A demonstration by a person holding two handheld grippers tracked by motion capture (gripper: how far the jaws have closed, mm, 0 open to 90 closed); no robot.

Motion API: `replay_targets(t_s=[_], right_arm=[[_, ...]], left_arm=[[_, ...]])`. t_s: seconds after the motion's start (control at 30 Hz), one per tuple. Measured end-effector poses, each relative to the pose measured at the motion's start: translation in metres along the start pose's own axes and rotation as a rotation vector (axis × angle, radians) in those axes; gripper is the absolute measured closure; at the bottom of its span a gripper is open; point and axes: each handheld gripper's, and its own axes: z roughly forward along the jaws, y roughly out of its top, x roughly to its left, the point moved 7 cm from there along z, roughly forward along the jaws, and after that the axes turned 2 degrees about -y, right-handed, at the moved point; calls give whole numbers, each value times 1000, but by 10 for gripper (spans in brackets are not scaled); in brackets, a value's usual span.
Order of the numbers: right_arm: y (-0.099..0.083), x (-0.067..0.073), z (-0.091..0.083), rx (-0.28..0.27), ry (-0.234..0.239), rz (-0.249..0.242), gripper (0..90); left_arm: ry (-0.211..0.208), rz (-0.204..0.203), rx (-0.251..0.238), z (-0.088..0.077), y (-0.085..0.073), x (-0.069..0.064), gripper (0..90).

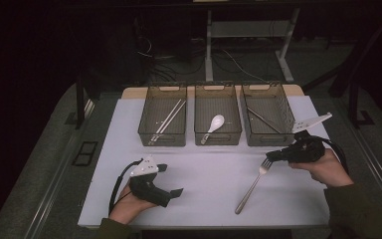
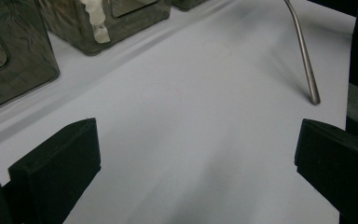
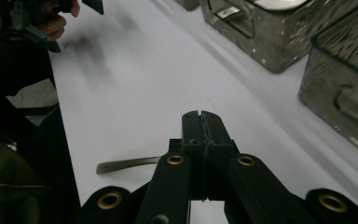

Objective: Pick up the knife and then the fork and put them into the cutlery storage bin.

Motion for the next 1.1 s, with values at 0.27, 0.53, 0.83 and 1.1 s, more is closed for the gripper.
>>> replay_targets(t_s=[0.27, 0.53, 0.83, 1.1], right_arm=[[17, -4, -13, -12, -106, -31, 892], [36, -11, -28, -29, -198, -41, 891], [68, -21, -57, -55, -287, -45, 892], [91, -40, -82, -68, -387, -31, 891]], left_arm=[[0, 1, -2, 0, 0, 0, 0], [0, 0, 0, 0, 0, 0, 0], [1, 1, -1, 0, 0, 1, 0], [-2, 2, 1, 1, 0, 1, 0]])
